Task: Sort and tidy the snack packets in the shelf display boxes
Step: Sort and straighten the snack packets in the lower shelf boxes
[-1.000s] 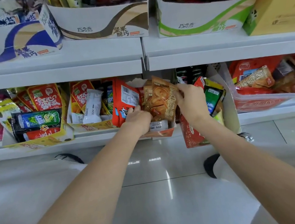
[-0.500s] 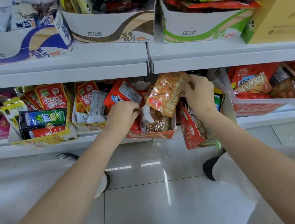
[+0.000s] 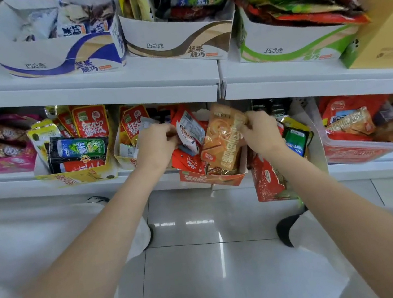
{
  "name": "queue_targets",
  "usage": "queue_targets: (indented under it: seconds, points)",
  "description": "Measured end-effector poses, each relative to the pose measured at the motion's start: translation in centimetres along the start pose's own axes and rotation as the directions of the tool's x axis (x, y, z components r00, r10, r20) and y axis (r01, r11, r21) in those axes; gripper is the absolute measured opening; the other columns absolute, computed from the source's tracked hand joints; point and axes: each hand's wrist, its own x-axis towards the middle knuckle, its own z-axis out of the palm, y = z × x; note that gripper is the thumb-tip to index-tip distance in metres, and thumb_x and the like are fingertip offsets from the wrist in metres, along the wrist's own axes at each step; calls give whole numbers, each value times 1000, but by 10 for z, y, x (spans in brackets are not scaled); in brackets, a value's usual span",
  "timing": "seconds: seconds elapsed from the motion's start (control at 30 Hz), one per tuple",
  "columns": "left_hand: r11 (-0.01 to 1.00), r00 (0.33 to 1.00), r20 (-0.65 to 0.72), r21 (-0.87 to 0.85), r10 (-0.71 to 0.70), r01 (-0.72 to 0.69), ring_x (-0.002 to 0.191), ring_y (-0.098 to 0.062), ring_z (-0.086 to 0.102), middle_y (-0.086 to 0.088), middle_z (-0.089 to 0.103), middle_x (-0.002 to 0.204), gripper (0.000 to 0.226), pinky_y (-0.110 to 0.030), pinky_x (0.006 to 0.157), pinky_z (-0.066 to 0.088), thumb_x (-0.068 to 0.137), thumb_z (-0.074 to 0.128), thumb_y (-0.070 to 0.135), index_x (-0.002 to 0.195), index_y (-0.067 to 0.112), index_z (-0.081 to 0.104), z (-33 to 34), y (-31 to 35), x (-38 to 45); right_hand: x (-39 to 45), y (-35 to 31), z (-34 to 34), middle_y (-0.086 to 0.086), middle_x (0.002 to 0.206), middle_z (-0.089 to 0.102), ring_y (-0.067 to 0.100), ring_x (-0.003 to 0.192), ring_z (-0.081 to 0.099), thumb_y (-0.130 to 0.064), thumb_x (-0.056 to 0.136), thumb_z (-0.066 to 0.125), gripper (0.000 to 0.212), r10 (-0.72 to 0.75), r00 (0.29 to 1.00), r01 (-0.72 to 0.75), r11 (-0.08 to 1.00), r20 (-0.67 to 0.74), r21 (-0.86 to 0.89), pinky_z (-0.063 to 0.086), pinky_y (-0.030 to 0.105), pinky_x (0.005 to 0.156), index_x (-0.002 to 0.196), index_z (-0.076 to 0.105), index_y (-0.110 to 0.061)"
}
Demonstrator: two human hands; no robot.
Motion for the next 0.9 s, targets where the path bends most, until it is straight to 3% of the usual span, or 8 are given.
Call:
queue_targets:
  seconds: [0.1, 0.23, 0.4, 0.5, 0.63, 0.7, 0.8, 0.9]
  points:
    - [1000, 1000, 21, 3, 6, -6, 98, -24, 62, -11, 68, 110, 22, -24, 75, 43, 89, 58, 13, 109, 9, 68, 0, 1, -1, 3, 11, 12, 25, 102, 61, 38, 106, 54, 0, 89, 47, 11, 65, 994, -57, 995, 83, -87, 42, 33, 72, 88, 58, 1]
    - [1000, 1000, 21, 3, 11, -11, 98, -22, 62, -10, 68, 110, 23, -22, 75, 41, 90, 56, 13, 110, 9, 67, 1, 0, -2, 10, 0, 14, 26, 118, 55, 39, 114, 50, 12, 85, 40, 47, 2, 983, 61, 937, 181, -345, 47, 40, 85, 130, 43, -1]
    - [1000, 1000, 18, 13, 13, -13, 98, -23, 62, -10, 68, 109, 23, -23, 77, 41, 90, 56, 12, 110, 9, 67, 0, -3, -2, 12, -5, 22, 23, 127, 47, 39, 112, 52, 6, 87, 45, 33, 74, 967, 94, 787, 245, -610, 47, 40, 86, 120, 50, 5]
    - [999, 999, 35, -32, 17, -16, 92, -24, 65, -10, 69, 105, 21, -30, 81, 51, 89, 56, 12, 106, 9, 68, 1, -2, -1, 16, -3, 31, 21, 142, 28, 39, 127, 34, 4, 86, 47, 50, -94, 969, 226, 711, 229, -666, 39, 41, 99, 134, 35, 2]
    - [999, 998, 59, -44, 16, -13, 86, -22, 66, -9, 70, 104, 20, -30, 78, 53, 90, 56, 12, 106, 10, 68, 1, -1, -4, 5, 2, 32, 20, 126, 47, 36, 123, 36, 6, 86, 45, 31, 1, 949, 212, 739, 317, -640, 41, 40, 97, 115, 54, 1]
    - [996, 997, 73, -88, -10, 17, 75, -17, 65, -9, 70, 103, 20, -24, 68, 52, 90, 56, 12, 106, 9, 67, -1, 1, -5, -1, 6, 27, 20, 121, 52, 35, 115, 44, 1, 88, 46, 28, -88, 954, 234, 816, 286, -529, 40, 37, 96, 113, 56, 0]
    - [997, 996, 84, -73, -2, 8, 76, -20, 64, -8, 67, 95, 19, -24, 60, 48, 91, 53, 18, 106, 10, 62, -8, 7, -7, -15, -6, 8, 3, 126, 51, 18, 116, 47, -15, 86, 61, 47, -218, 943, 240, 969, 252, -60, 38, 27, 96, 131, 47, -9]
    - [998, 981, 187, -31, 60, -55, 73, -15, 64, -2, 65, 92, 13, -27, 61, 48, 93, 50, 25, 99, 14, 52, -22, 23, -14, -31, -25, -10, -8, 124, 51, 6, 112, 49, -22, 79, 71, 58, -241, 914, 133, 938, 327, 319, 39, 24, 97, 131, 46, -15]
